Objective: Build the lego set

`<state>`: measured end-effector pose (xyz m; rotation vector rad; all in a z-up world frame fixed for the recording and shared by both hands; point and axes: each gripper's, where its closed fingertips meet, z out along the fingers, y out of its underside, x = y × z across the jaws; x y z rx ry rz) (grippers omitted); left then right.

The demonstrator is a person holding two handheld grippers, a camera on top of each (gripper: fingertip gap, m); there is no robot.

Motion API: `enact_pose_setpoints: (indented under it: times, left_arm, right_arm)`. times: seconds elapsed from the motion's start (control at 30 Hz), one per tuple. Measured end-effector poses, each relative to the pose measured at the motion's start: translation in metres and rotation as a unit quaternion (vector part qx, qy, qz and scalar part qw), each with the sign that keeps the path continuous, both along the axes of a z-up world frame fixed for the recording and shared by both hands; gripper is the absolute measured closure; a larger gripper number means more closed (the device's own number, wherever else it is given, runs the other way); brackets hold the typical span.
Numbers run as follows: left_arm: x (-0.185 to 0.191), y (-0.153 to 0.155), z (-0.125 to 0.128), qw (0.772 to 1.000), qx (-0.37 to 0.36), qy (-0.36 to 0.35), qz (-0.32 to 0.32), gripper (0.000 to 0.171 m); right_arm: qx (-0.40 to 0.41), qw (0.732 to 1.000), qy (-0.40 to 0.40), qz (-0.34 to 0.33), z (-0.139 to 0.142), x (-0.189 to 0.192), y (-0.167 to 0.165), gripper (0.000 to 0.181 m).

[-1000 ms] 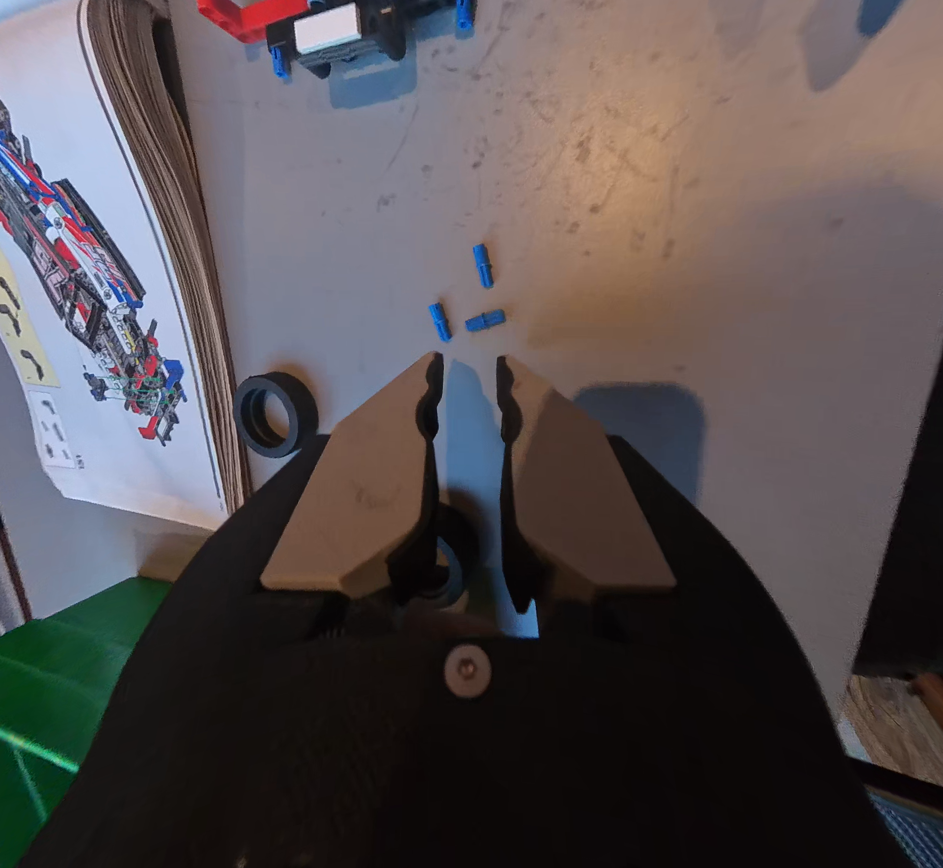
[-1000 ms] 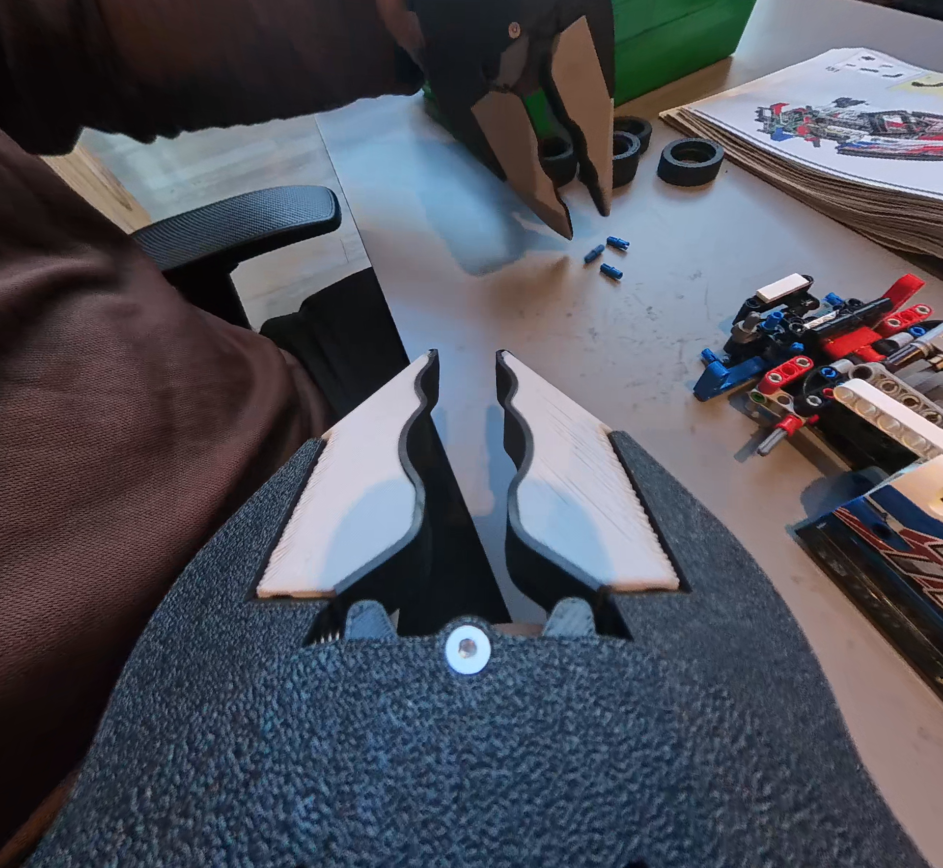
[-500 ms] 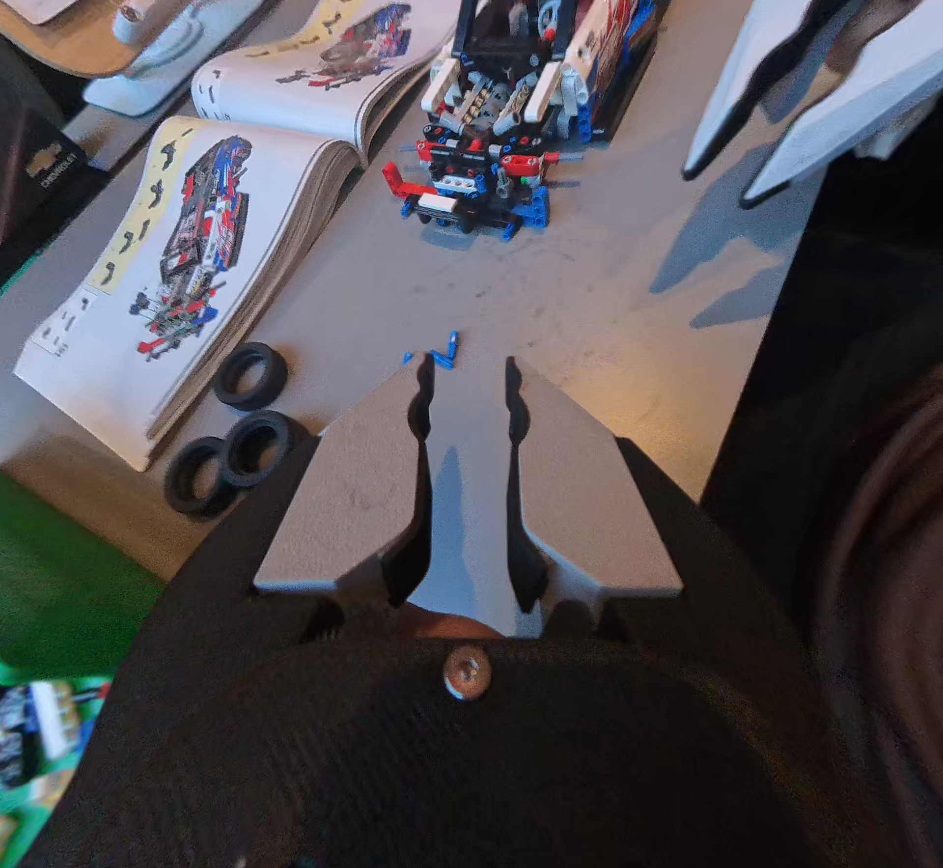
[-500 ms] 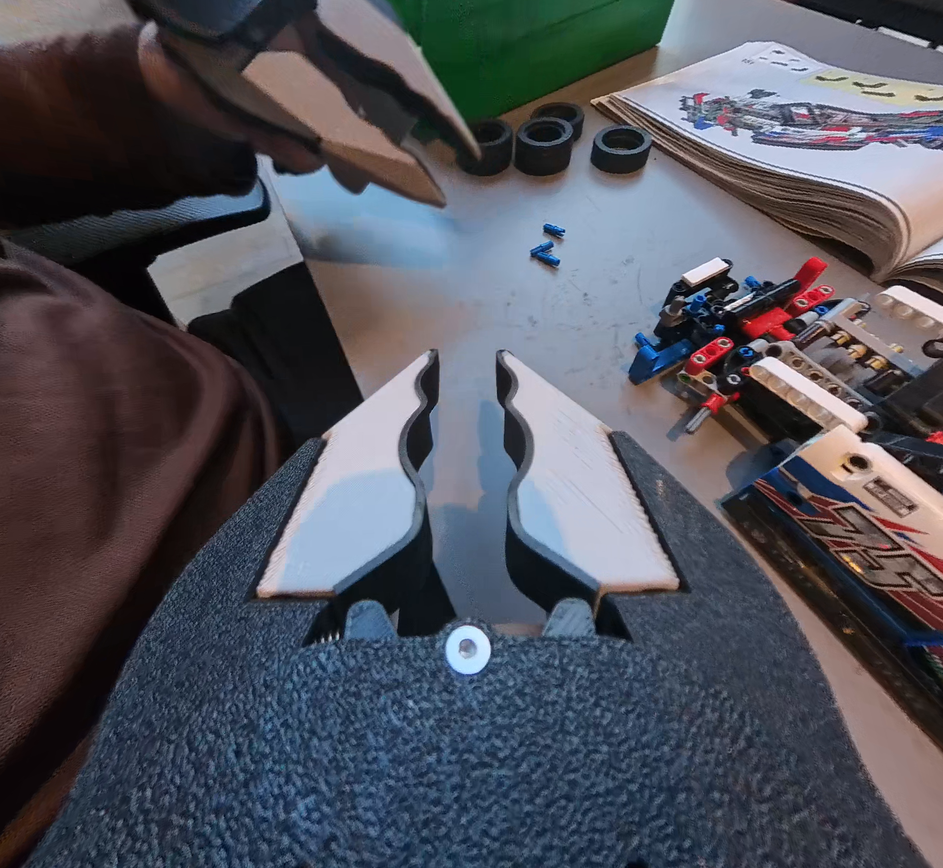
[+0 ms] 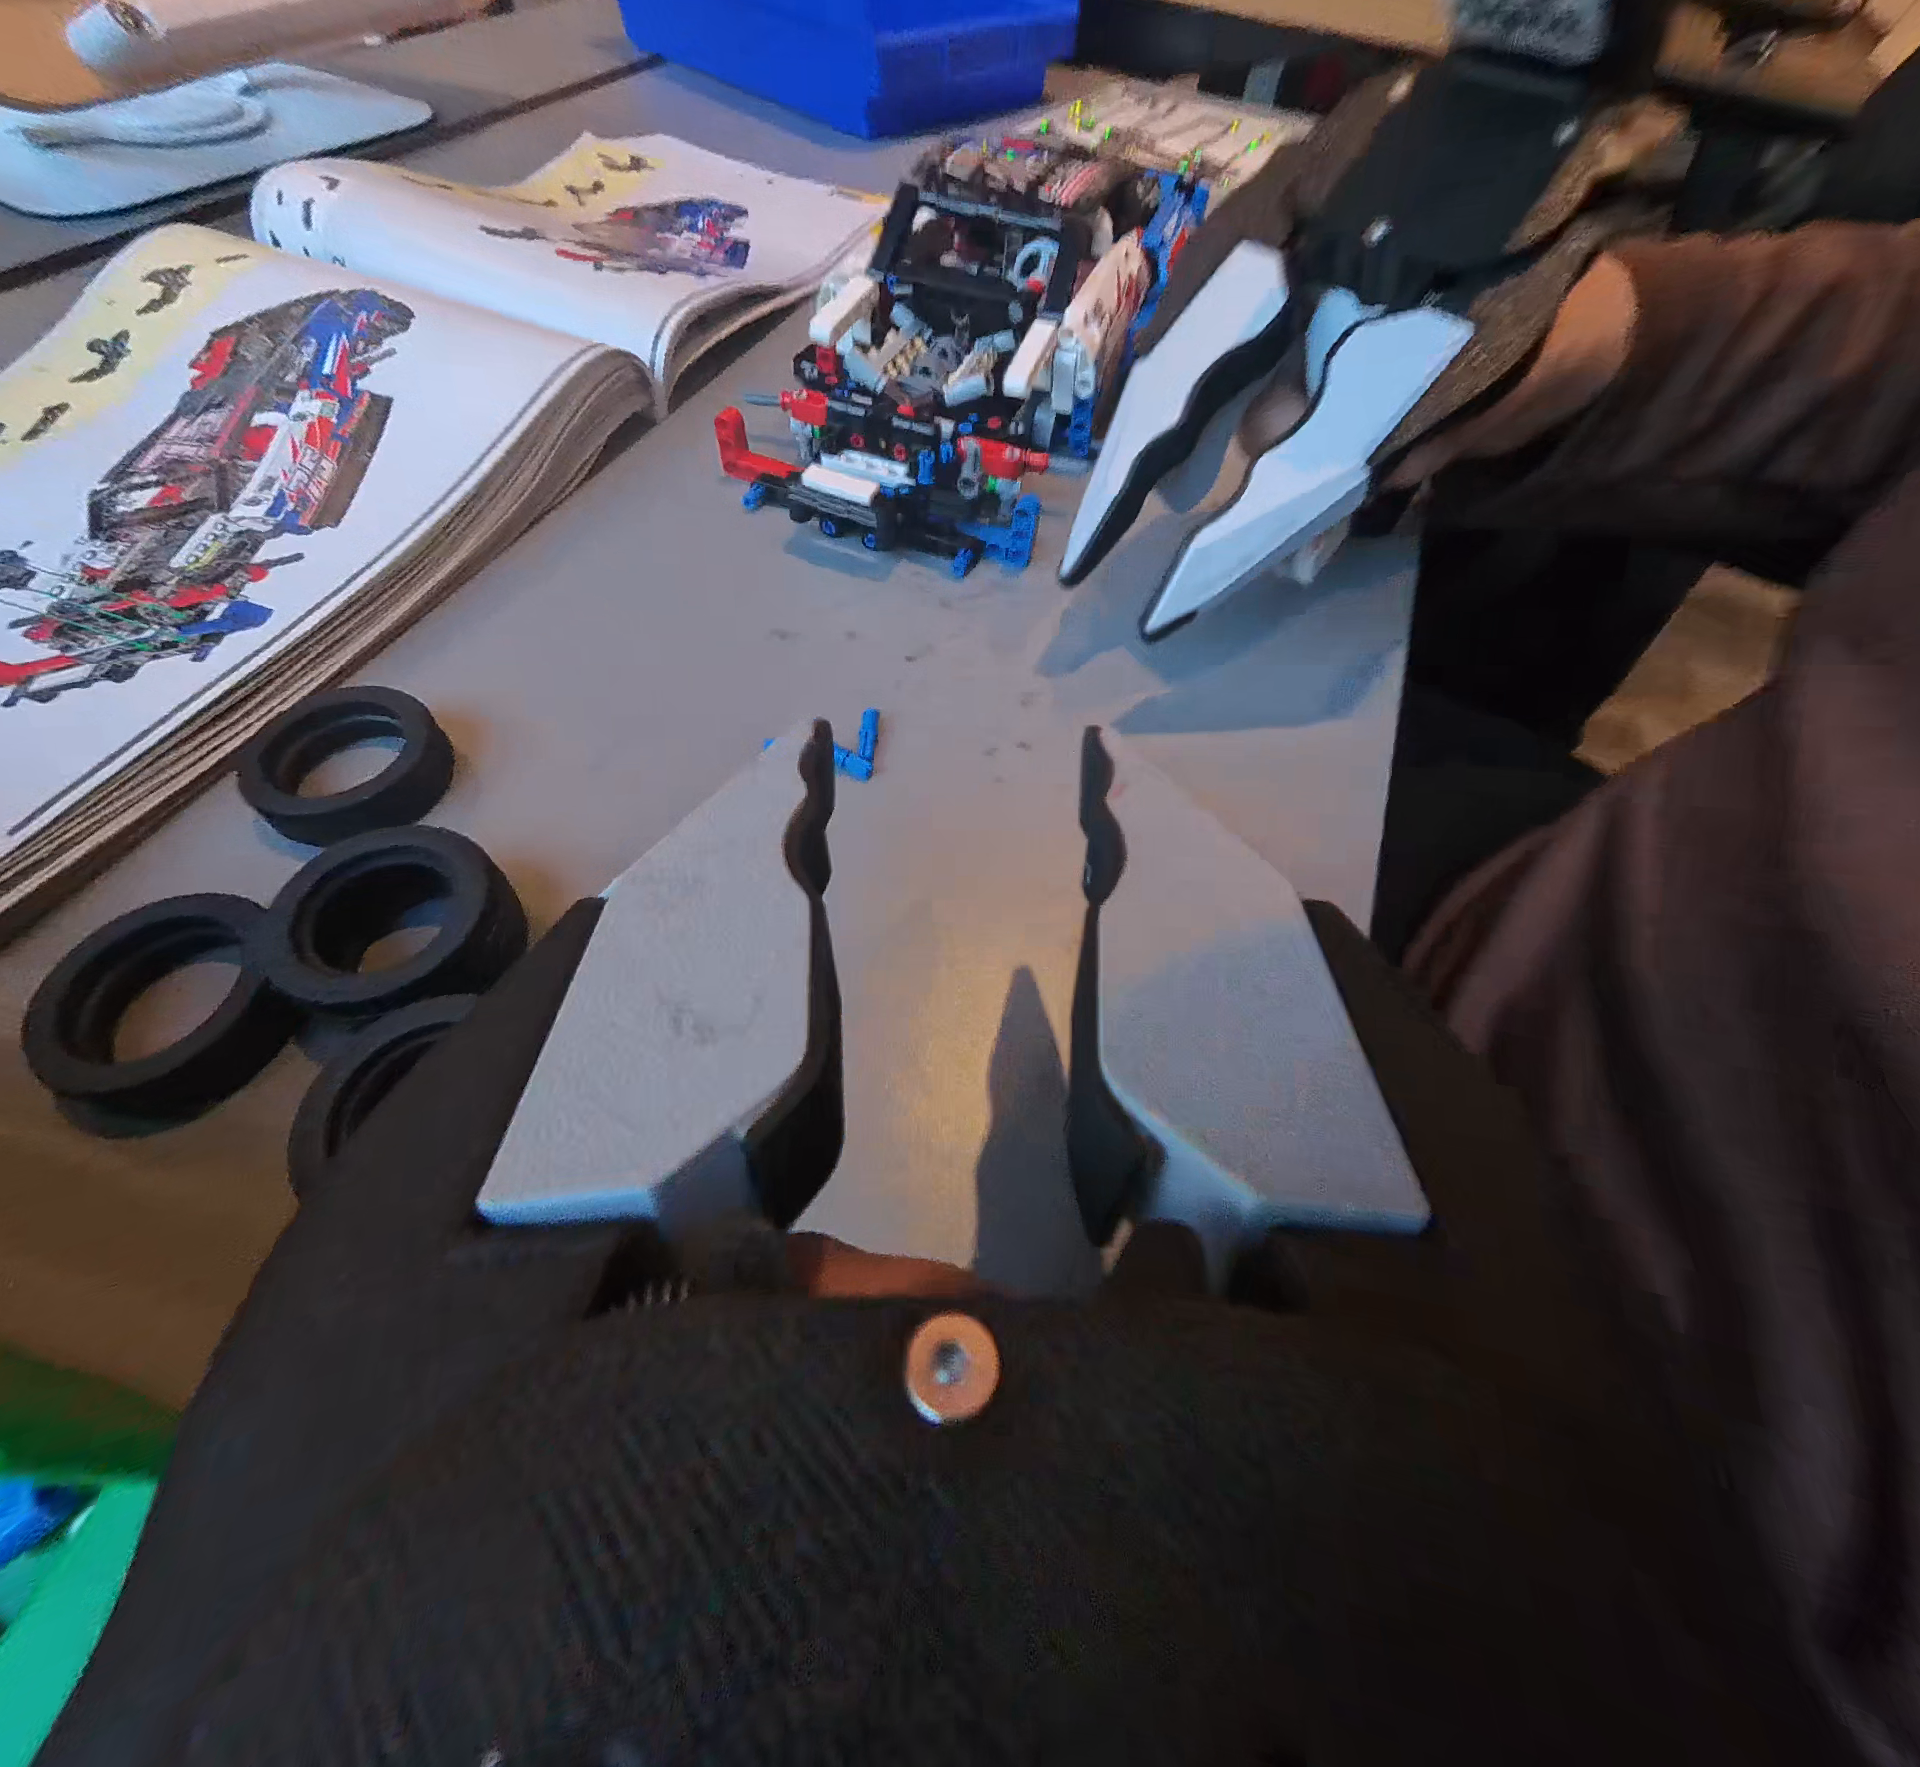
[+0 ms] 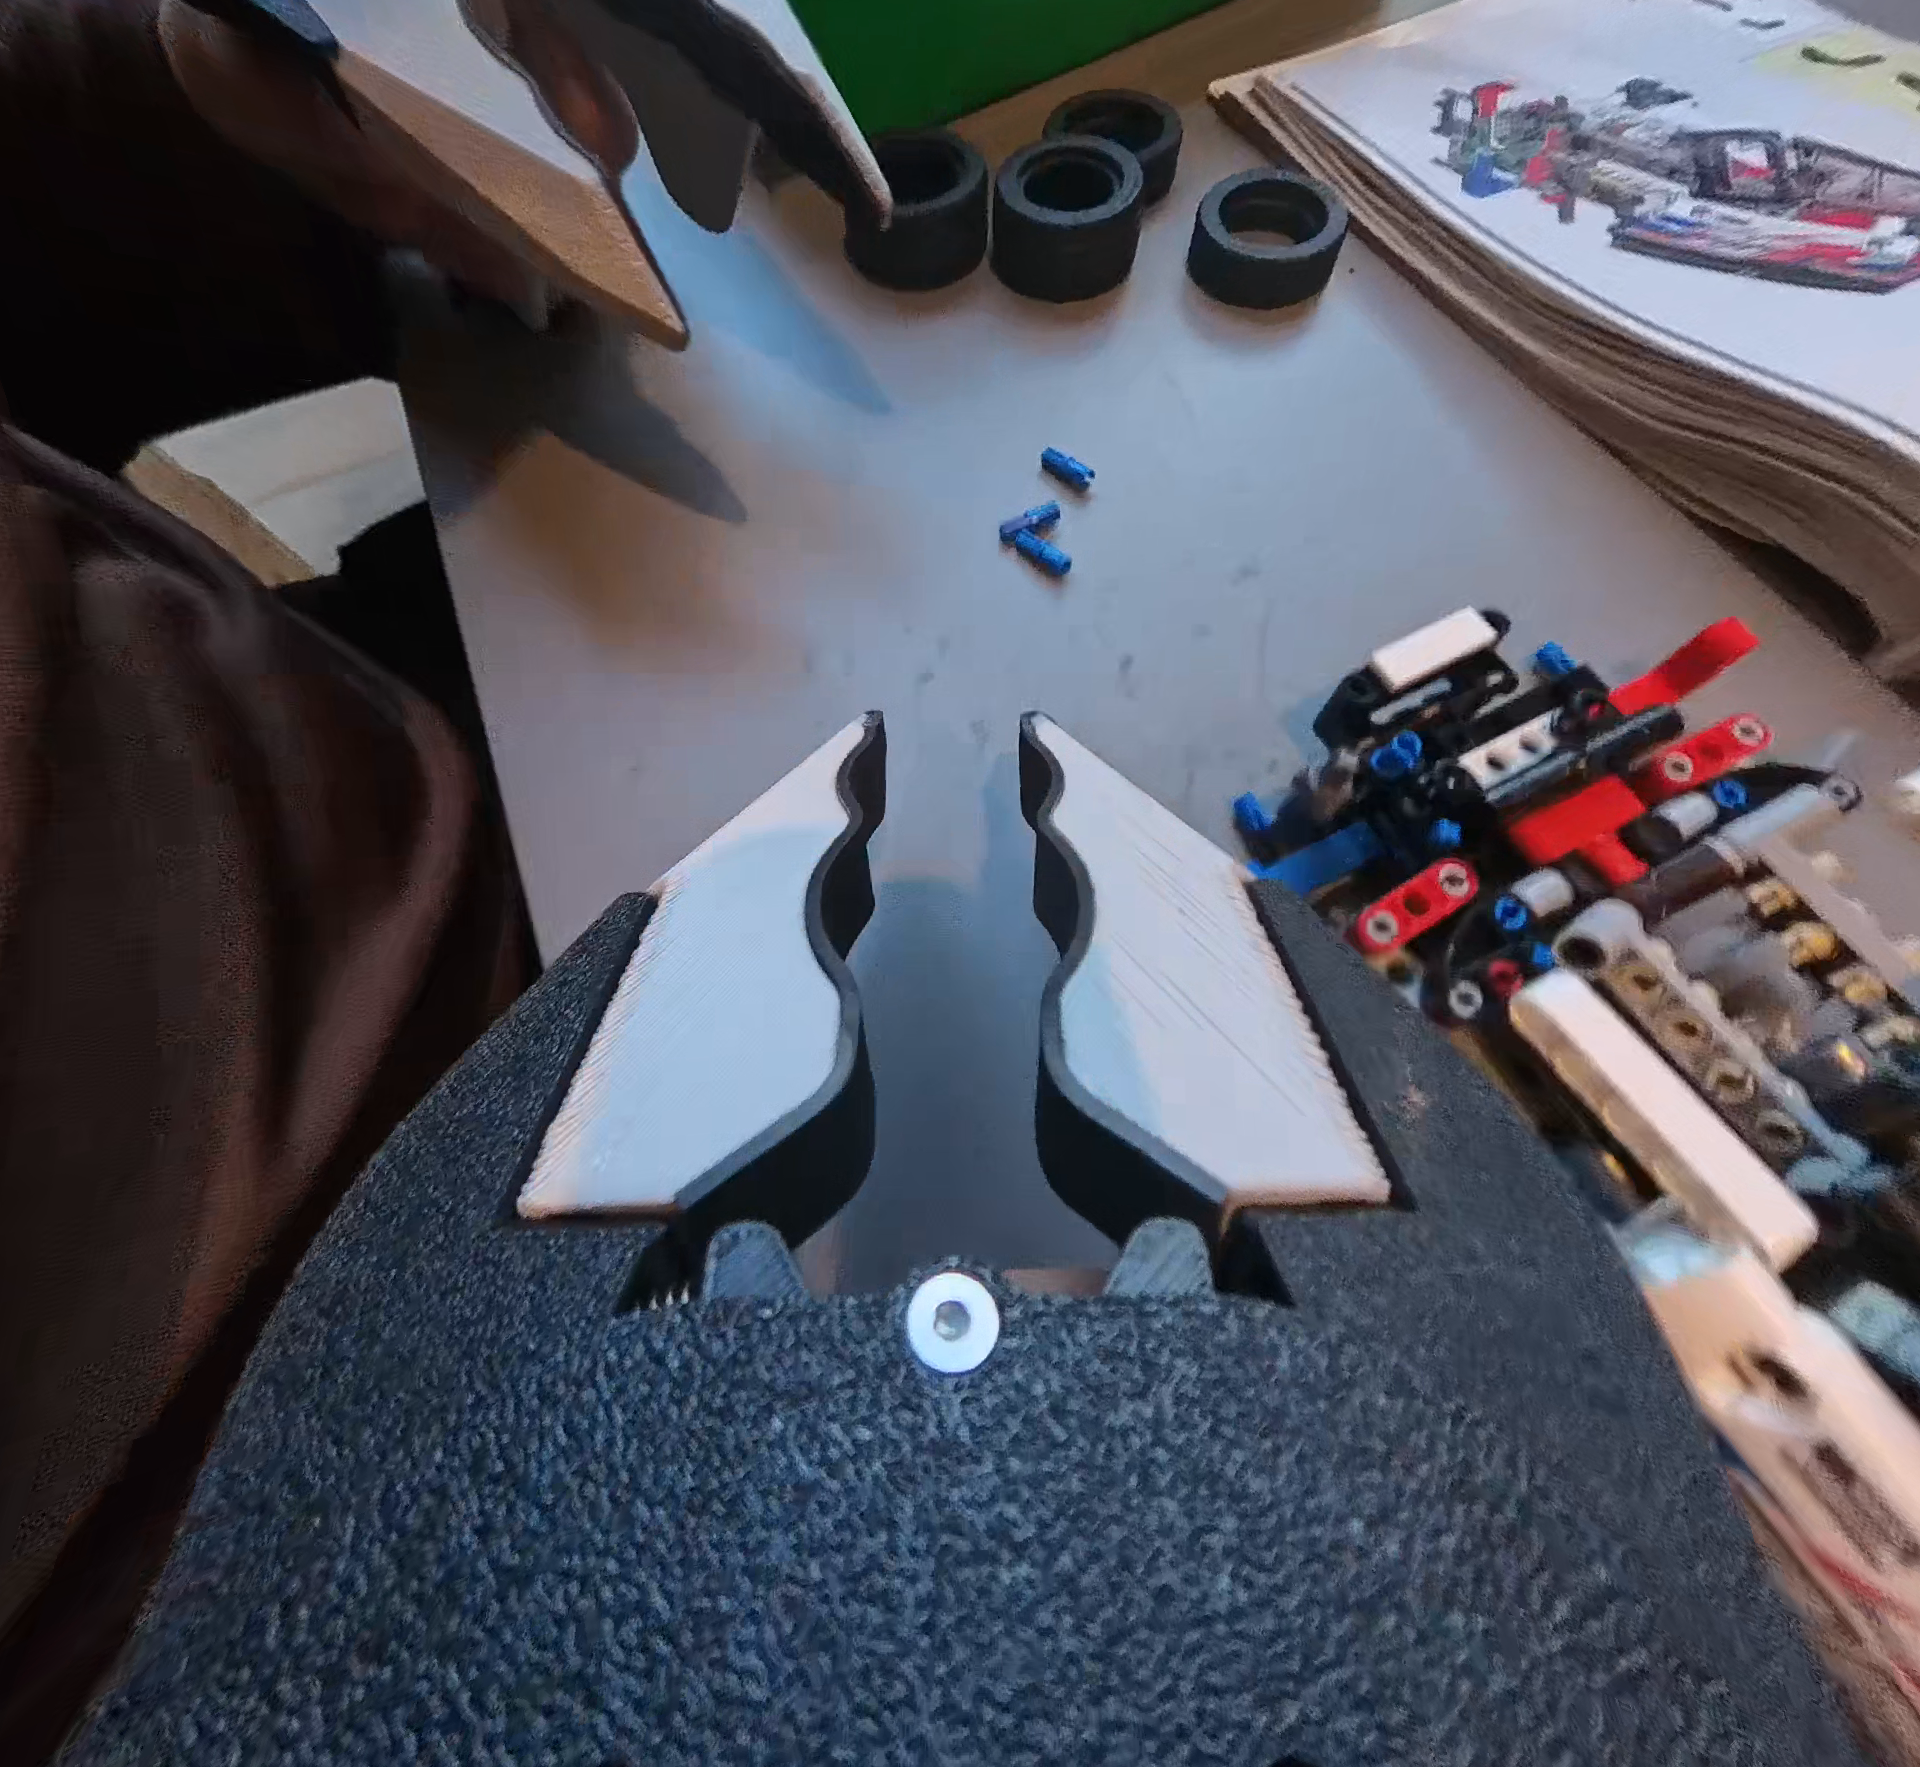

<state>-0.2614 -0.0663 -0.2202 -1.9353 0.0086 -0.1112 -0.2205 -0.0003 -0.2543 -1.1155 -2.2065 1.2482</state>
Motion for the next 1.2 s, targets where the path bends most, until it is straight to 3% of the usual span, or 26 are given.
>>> enact_pose_setpoints:
  times: [0.13,0.33,0.57,1.2]
  left_arm:
    - [0.000,-0.005,0.012,0.999,0.042,-0.027,-0.011,0.128]
    - [0.008,-0.006,0.011,0.998,0.039,-0.029,-0.042,0.129]
    - [0.012,-0.015,0.015,0.998,0.051,-0.030,-0.034,0.132]
    - [-0.004,-0.067,0.011,0.997,-0.002,0.000,0.071,0.131]
  right_arm:
    - [-0.019,1.000,-0.006,0.014,0.002,-0.018,-0.010,0.156]
    - [-0.054,0.998,-0.012,0.026,0.007,-0.031,-0.018,0.162]
    - [-0.003,0.999,0.007,0.052,0.002,-0.025,-0.028,0.164]
    - [0.025,0.995,0.018,0.092,-0.002,-0.015,-0.038,0.164]
